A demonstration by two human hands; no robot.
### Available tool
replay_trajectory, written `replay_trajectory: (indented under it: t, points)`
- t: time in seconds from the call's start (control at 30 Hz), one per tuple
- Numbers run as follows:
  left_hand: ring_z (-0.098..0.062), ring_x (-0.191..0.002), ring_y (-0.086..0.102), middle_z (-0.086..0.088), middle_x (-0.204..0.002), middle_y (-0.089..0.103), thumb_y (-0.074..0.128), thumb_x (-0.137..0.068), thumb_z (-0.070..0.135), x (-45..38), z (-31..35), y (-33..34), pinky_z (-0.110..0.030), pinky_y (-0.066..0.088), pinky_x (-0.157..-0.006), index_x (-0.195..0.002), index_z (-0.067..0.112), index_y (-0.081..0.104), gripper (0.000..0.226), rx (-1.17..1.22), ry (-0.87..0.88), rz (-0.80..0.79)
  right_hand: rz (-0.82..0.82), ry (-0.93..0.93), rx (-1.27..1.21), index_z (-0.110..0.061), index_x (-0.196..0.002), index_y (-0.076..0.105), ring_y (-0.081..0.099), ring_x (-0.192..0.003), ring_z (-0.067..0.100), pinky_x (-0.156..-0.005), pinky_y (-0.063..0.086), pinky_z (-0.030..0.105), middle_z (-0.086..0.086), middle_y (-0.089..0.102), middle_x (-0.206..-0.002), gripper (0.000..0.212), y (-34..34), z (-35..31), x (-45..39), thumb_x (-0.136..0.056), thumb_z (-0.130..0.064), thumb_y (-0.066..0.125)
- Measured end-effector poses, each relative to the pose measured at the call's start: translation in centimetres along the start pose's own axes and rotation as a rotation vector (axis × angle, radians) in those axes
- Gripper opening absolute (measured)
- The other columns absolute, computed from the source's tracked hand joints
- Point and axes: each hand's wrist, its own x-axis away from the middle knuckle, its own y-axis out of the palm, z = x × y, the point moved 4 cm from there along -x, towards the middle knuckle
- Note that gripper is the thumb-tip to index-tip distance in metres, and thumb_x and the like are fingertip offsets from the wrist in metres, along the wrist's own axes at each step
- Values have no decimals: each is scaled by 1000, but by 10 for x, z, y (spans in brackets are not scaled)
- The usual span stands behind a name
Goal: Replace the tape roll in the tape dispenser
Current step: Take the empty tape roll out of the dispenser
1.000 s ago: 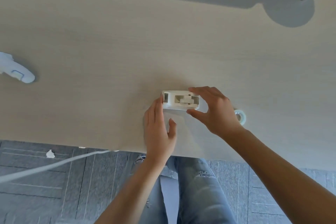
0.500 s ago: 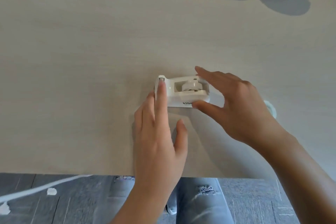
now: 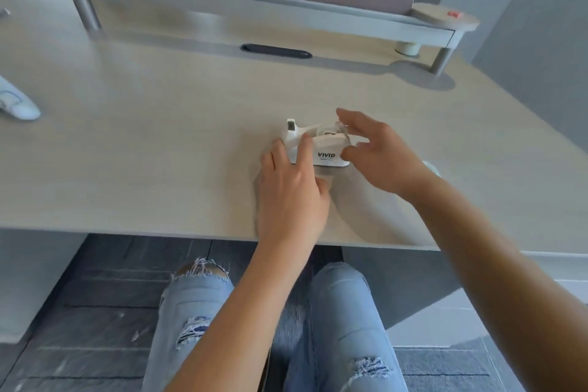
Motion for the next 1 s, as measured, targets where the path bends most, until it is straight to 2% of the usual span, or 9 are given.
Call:
replay_trajectory:
  t: [0.07, 0.13, 0.2, 0.33, 0.43, 0.5, 0.63, 0.83, 1.0]
  points:
    - [-40, -128, 48, -18, -142, 53, 44, -87, 20, 0, 0, 0, -49, 48, -96, -154, 23, 40, 67, 2, 2, 0, 66, -16, -89, -22, -144, 61, 56, -129, 5, -112, 44, 28, -14, 63, -140, 53, -6, -8, -1, -95, -3, 58]
    - [-40, -130, 48, -18, -145, 51, 53, -90, 20, 0, 0, 2, -49, 48, -98, -154, 22, 39, 66, -18, 0, -5, 115, -66, -103, -24, -128, 72, 63, -123, 8, -108, 49, 30, -10, 71, -131, 36, -10, -13, -5, -96, -9, 63]
    - [-41, -133, 46, -19, -147, 49, 54, -90, 19, 0, 0, 3, -49, 46, -101, -156, 21, 37, 68, -28, 3, -16, 109, -124, -63, -25, -118, 77, 67, -115, 13, -103, 53, 34, -5, 74, -122, 24, -10, -15, -13, -95, -18, 71]
    - [-42, -136, 45, -20, -153, 46, 52, -91, 13, 0, 0, 4, -50, 48, -103, -159, 18, 33, 71, -25, 4, -26, 4, -190, 77, -28, -106, 82, 68, -102, 14, -92, 55, 33, -1, 71, -111, 20, -7, -16, -35, -87, -32, 81]
    - [-43, -136, 46, -22, -155, 44, 46, -90, 15, 0, 0, 5, -51, 49, -103, -160, 17, 32, 71, -34, 14, -32, -54, -230, 77, -27, -98, 84, 68, -99, 17, -87, 57, 35, 1, 72, -106, 15, -9, -16, -45, -84, -33, 85]
    - [-43, -135, 46, -24, -158, 42, 40, -89, 18, 0, 1, 4, -51, 49, -103, -159, 16, 33, 71, -40, 8, -42, -65, -256, 53, -26, -95, 84, 70, -97, 16, -84, 57, 32, 0, 73, -104, 12, -14, -14, -48, -84, -31, 85]
    - [-41, -135, 48, -21, -161, 40, 47, -91, 16, 0, 1, 3, -49, 51, -100, -158, 15, 35, 68, -47, 15, -36, -39, -264, -70, -20, -96, 84, 71, -96, 10, -82, 57, 25, -1, 75, -105, 8, -20, -2, -44, -88, -21, 83]
    - [-37, -138, 43, -15, -162, 38, 51, -96, 23, 0, 1, 4, -47, 49, -104, -159, 24, 30, 66, -14, 1, -38, 119, -219, -377, -10, -97, 82, 78, -92, 26, -90, 62, 39, 7, 81, -101, 8, -17, 15, -41, -90, -12, 80]
    - [-34, -148, 39, -14, -166, 34, 59, -97, 36, 0, -1, -1, -48, 48, -107, -159, 27, 34, 67, 152, -35, 57, 222, -191, -555, -9, -100, 81, 74, -83, 12, -82, 57, 29, 6, 82, -95, 9, -26, 7, -39, -92, -13, 78]
